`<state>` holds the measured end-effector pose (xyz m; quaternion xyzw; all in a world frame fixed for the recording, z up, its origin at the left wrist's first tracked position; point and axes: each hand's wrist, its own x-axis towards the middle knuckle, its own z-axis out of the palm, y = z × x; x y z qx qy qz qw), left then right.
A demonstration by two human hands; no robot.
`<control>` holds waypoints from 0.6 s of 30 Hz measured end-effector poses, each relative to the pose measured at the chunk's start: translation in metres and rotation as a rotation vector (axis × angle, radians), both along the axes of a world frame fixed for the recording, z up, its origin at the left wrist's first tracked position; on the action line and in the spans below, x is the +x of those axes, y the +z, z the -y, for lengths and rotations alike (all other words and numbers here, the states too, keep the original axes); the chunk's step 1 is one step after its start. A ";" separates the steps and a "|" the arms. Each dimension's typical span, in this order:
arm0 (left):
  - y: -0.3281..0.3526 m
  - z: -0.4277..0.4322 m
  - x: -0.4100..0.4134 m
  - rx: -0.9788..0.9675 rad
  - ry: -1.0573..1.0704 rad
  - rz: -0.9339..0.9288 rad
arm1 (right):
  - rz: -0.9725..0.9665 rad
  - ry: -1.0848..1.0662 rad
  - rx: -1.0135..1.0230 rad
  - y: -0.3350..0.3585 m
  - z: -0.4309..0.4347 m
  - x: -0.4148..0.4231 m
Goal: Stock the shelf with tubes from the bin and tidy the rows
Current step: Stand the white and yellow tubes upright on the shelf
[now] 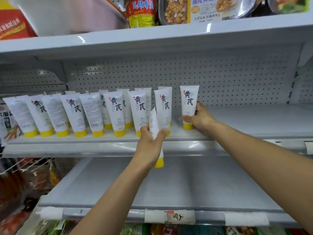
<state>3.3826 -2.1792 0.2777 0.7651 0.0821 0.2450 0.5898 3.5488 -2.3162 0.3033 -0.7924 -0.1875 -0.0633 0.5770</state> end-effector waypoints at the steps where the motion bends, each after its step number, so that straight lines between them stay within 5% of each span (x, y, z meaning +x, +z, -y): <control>1: 0.000 -0.001 0.001 0.000 0.001 -0.001 | 0.001 -0.003 0.000 0.000 -0.001 0.003; 14: 0.001 0.003 0.000 -0.021 0.021 -0.006 | -0.059 -0.095 -0.171 0.003 -0.001 0.002; 18: 0.005 0.009 -0.012 -0.048 0.008 0.020 | 0.289 -0.265 -0.299 0.001 0.009 -0.030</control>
